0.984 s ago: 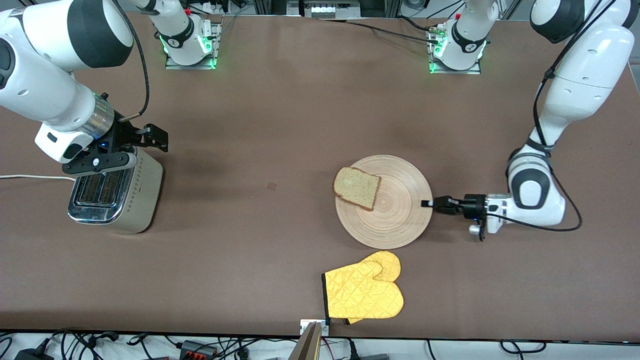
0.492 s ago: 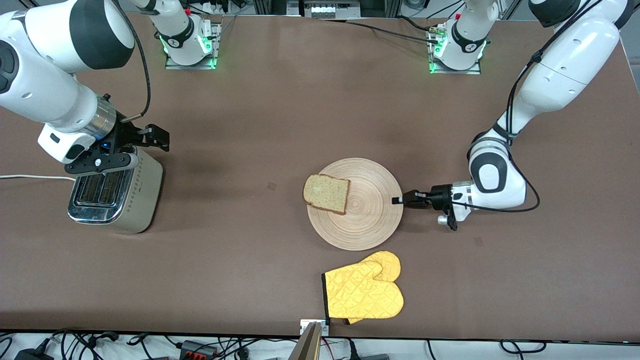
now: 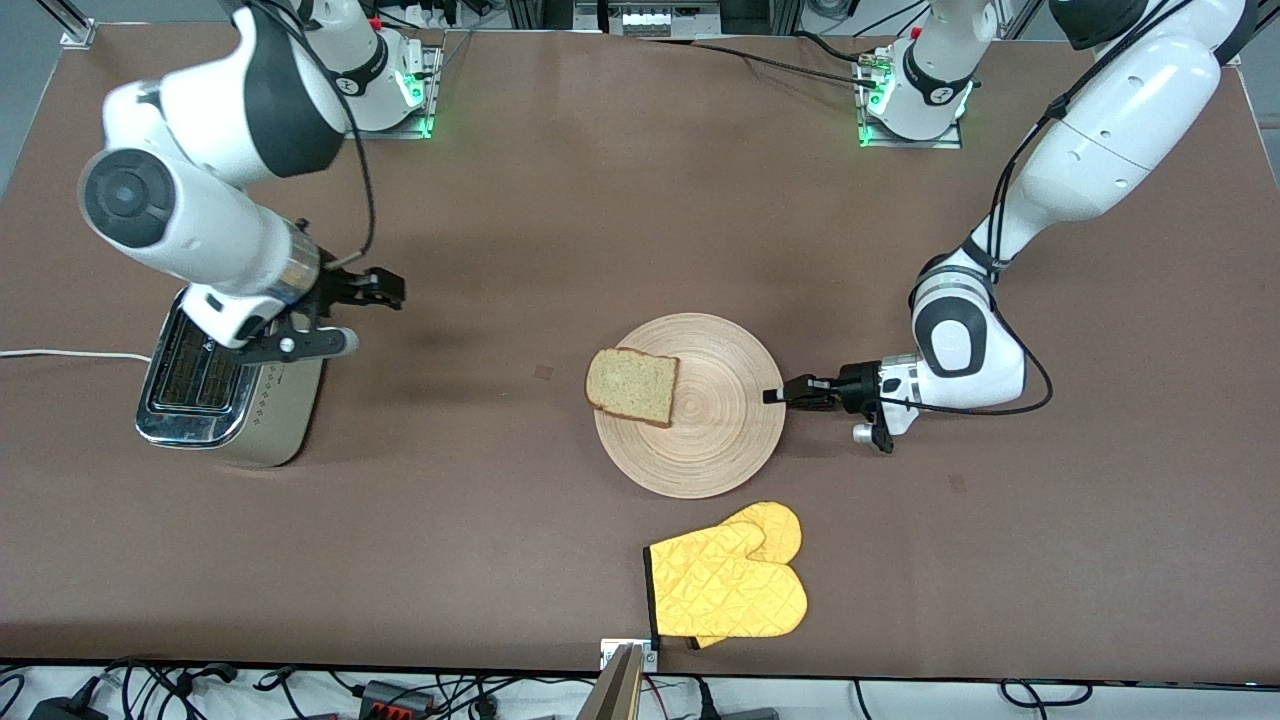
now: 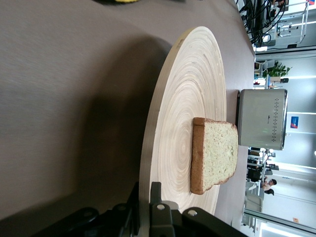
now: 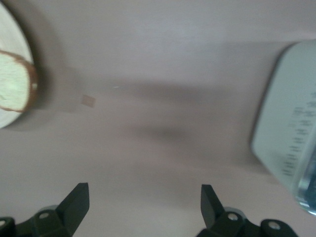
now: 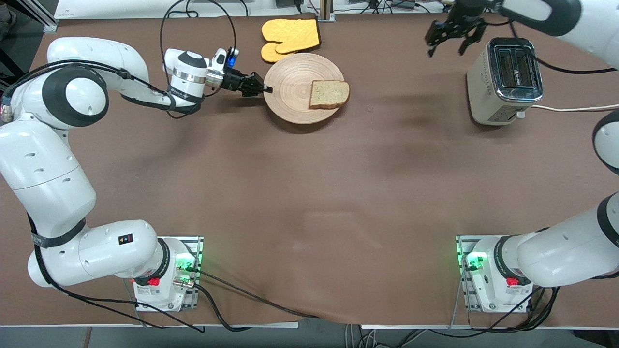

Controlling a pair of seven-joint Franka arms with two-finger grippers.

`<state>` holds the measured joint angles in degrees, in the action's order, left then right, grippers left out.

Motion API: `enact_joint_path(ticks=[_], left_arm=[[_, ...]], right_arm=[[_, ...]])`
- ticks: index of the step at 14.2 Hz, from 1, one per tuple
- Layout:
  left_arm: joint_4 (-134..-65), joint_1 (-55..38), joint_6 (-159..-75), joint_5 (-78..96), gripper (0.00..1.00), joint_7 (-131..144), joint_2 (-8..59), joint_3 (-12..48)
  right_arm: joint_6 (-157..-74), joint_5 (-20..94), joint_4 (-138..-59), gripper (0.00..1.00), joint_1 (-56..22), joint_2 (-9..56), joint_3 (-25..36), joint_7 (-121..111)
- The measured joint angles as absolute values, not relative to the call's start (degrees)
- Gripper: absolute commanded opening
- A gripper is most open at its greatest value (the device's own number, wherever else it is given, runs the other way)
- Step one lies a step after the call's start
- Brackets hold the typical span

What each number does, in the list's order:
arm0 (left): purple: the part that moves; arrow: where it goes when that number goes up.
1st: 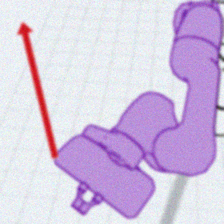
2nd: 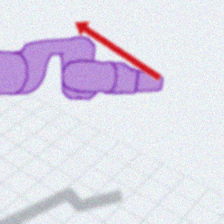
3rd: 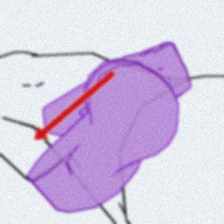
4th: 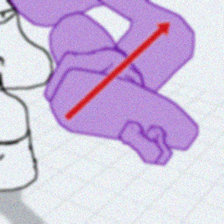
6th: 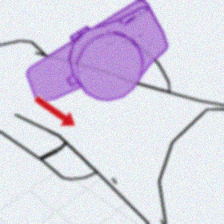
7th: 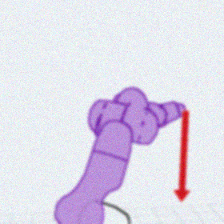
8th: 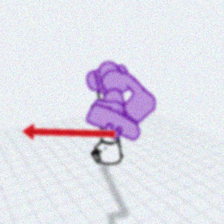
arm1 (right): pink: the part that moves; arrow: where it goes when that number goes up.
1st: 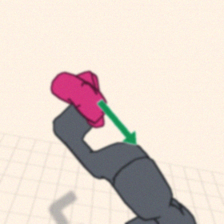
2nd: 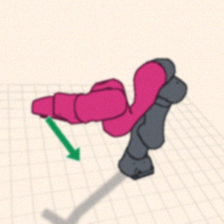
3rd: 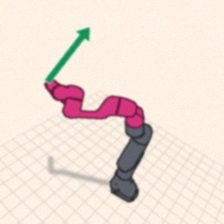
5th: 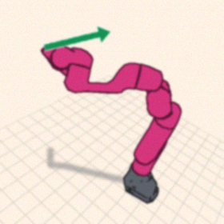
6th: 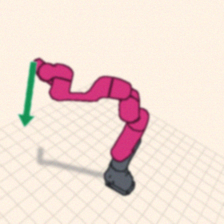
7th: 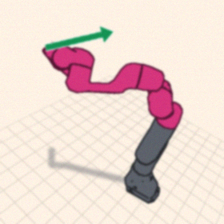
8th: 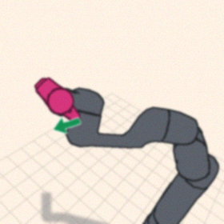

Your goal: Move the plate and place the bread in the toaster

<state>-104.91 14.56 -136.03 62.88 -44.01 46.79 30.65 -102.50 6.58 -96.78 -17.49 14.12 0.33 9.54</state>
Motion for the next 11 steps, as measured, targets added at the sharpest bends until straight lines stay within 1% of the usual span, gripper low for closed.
enact_joint_path(ticks=[2,3,4,5,6,7,11], left_arm=[[-105.0,13.2,-137.1,64.1,0.04,-44.1,46.8,30.7],[-105.0,12.8,-137.5,64.2,0.08,-44.0,46.8,30.7],[-105.1,12.5,-137.7,64.2,0.21,-44.0,46.8,30.7],[-105.3,12.5,-137.8,64.2,0.42,-44.0,46.8,30.7],[-105.3,12.5,-137.8,64.3,0.90,-44.0,46.8,30.7],[-105.3,12.5,-137.8,64.4,1.00,-44.0,46.8,30.7],[-105.2,13.0,-137.6,64.4,1.00,-44.1,46.2,30.7]], right_arm=[[-103.9,8.2,-96.8,1.00,-18.3,15.9,0.3,10.3],[-104.4,8.4,-96.8,1.00,-18.5,16.5,0.3,10.4],[-104.9,8.6,-96.8,1.00,-18.8,17.1,0.3,10.4],[-105.1,8.6,-96.8,1.00,-19.0,17.6,0.3,10.4],[-105.2,8.6,-96.7,1.00,-19.1,18.0,0.3,10.4],[-105.2,8.6,-96.7,1.00,-19.2,18.3,0.3,10.4],[-105.3,8.7,-96.7,1.00,-19.3,18.6,0.5,11.0]])
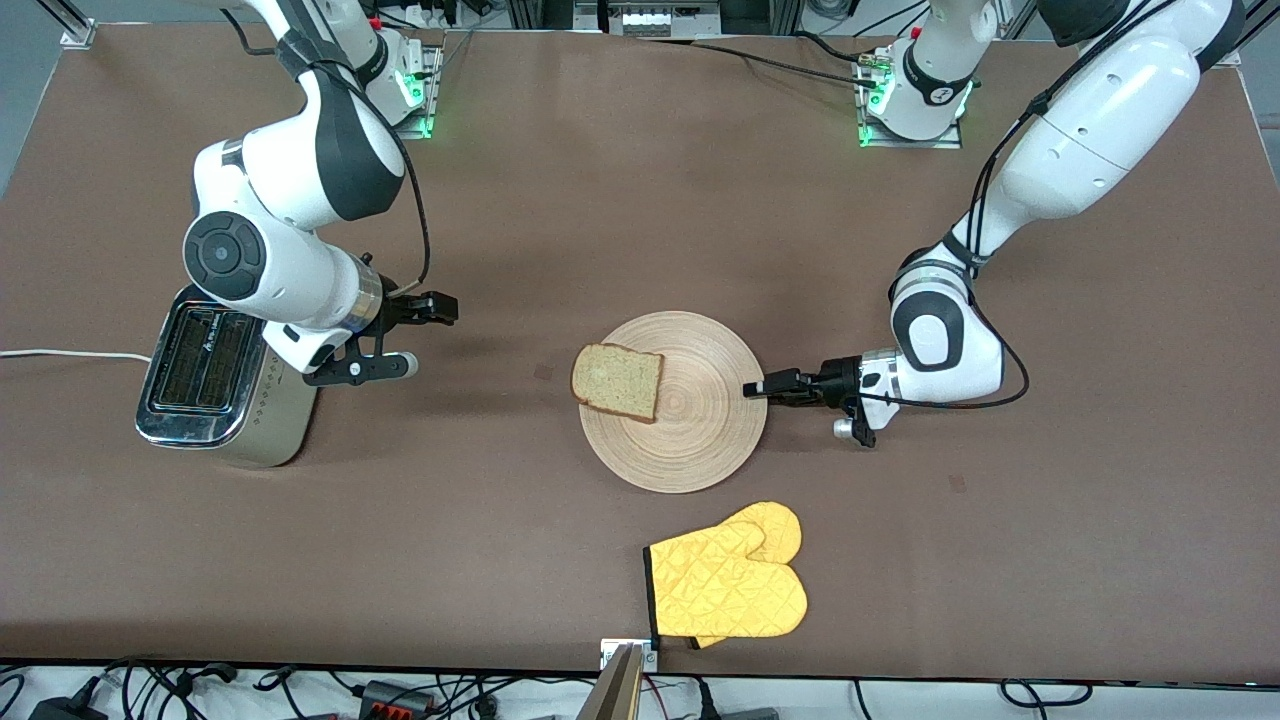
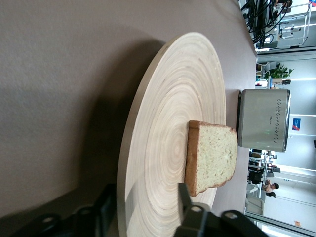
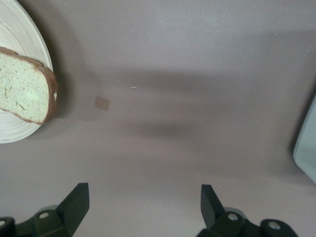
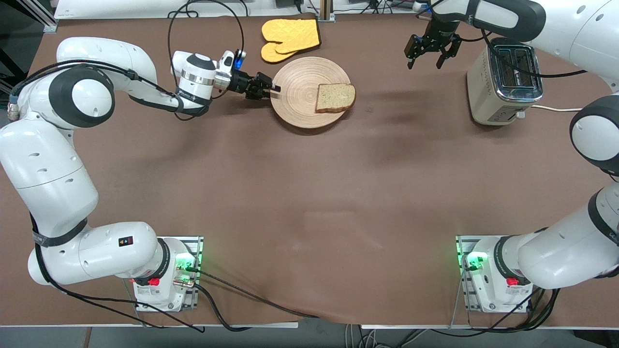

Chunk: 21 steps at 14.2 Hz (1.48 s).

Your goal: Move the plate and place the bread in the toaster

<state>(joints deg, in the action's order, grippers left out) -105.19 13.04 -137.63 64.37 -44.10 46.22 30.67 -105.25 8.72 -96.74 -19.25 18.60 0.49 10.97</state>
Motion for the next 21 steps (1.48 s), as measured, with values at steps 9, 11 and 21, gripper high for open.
enact_joint_path(ticks=[9,11,21], left_arm=[[-102.4,18.2,-130.9,49.8,1.00,-44.3,39.2,30.1],[-100.1,20.4,-126.9,42.1,1.00,-44.3,39.2,30.0],[-81.1,20.6,-105.2,5.9,1.00,-33.9,38.6,30.1]], right_arm=[[-115.5,21.3,-96.7,1.00,-22.1,25.9,0.3,11.0],[-120.4,25.1,-96.7,1.00,-24.6,28.2,0.2,11.0],[-135.2,34.6,-94.3,0.86,-31.1,38.8,0.2,11.2]])
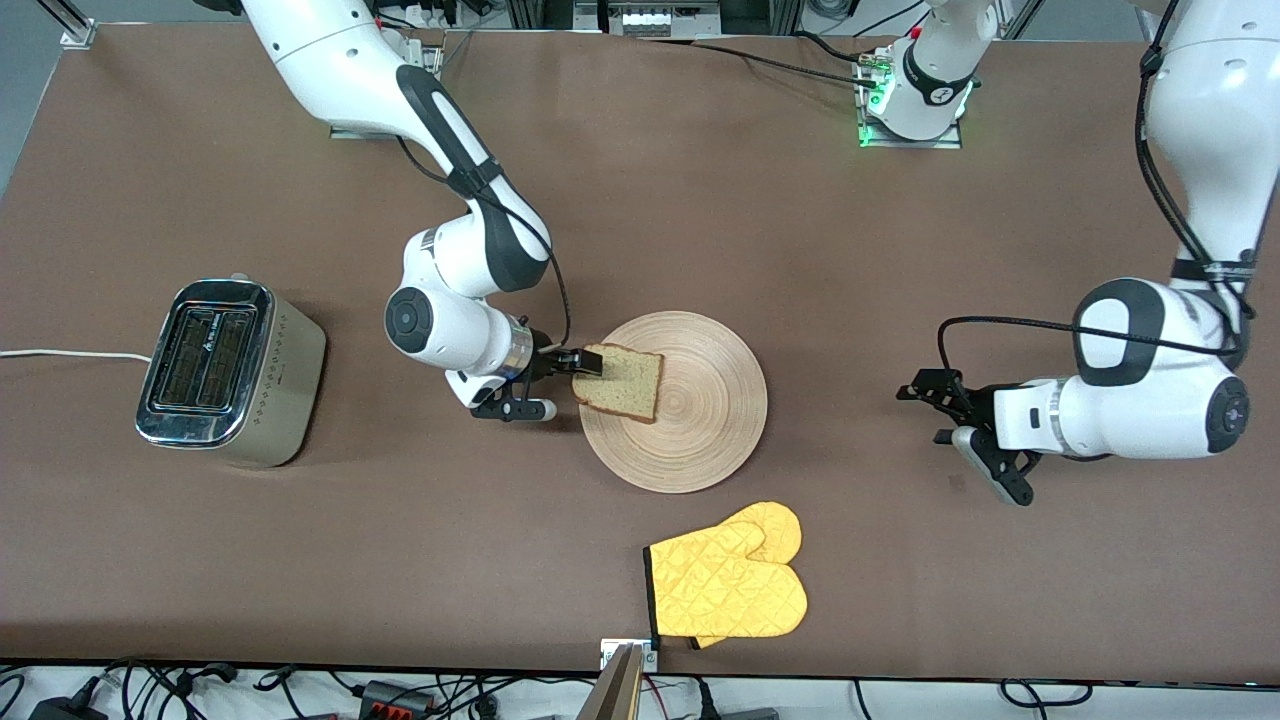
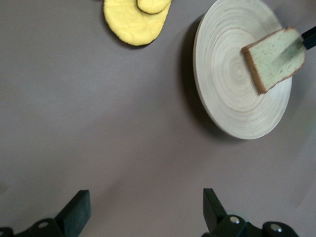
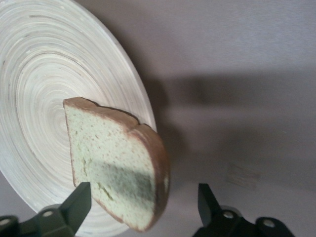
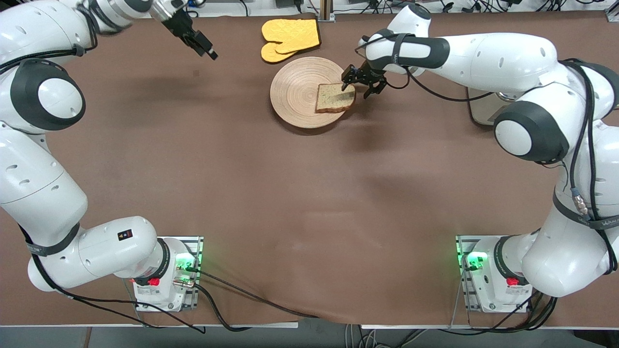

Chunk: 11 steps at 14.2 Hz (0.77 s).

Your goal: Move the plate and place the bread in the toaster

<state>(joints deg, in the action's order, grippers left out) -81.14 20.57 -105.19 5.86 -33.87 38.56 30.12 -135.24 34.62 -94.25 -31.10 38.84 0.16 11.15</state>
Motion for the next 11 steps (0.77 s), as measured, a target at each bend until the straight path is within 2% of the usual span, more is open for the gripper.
enact_joint_path(ticks=[3,7,11], left_arm=[[-76.0,19.2,-100.4,-2.1,1.00,-31.4,38.3,30.3],[-72.9,17.5,-94.6,-11.8,1.00,-30.5,33.6,30.7],[-71.8,16.7,-85.8,-14.4,1.00,-26.9,27.2,30.6]], right_arm=[[-136.0,34.7,-94.1,0.69,-31.8,39.8,0.2,11.2],[-136.1,34.7,-93.9,0.36,-31.7,40.2,0.3,11.2],[-136.1,34.7,-93.5,0.20,-31.7,40.2,0.4,11.2]])
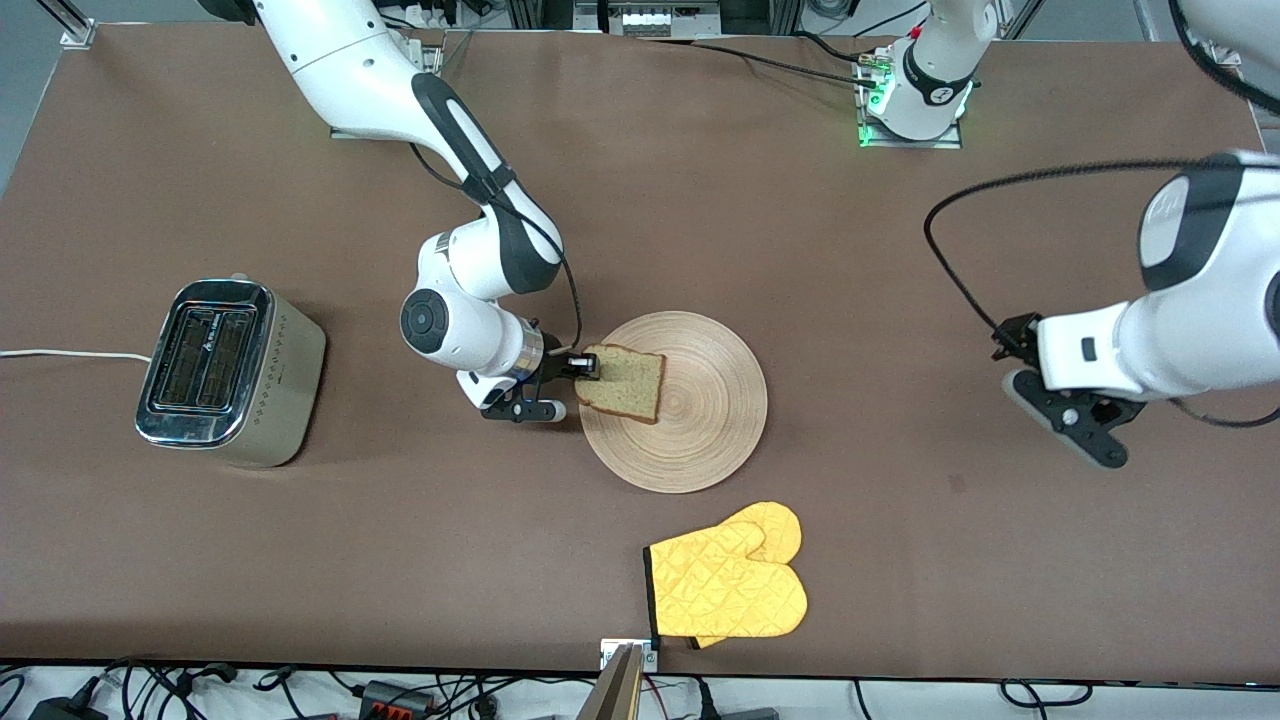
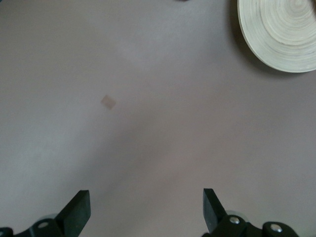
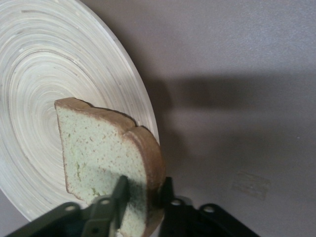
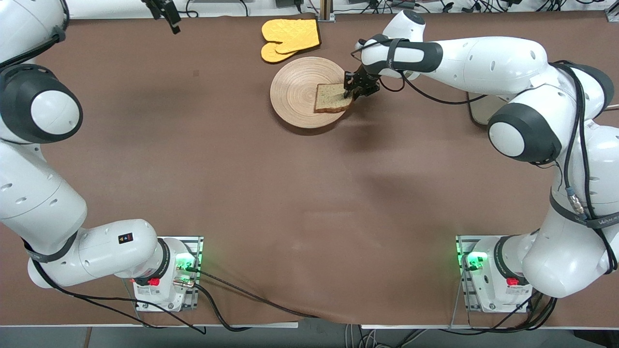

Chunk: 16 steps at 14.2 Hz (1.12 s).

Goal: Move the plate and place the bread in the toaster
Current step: 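Lift the bread with the right gripper while the left gripper withdraws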

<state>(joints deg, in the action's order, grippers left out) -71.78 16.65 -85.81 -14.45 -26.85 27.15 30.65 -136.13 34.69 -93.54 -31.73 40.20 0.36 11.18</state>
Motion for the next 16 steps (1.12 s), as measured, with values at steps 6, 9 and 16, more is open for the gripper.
enact_joint_path(ticks=[6,9,16], left_arm=[[-68.8,16.7,-80.6,-14.1,1.00,-4.9,21.7,30.0],[-70.9,13.2,-80.3,-5.9,1.00,4.5,17.1,21.8],[-87.4,-3.1,-90.8,0.1,1.00,6.1,4.6,-0.3]], right_arm=[[-136.1,34.7,-92.9,0.00,-31.8,40.2,0.3,11.1],[-135.6,34.7,-91.7,0.00,-32.1,39.8,0.3,11.1],[-120.7,26.3,-89.2,0.00,-31.8,33.5,7.9,11.0]])
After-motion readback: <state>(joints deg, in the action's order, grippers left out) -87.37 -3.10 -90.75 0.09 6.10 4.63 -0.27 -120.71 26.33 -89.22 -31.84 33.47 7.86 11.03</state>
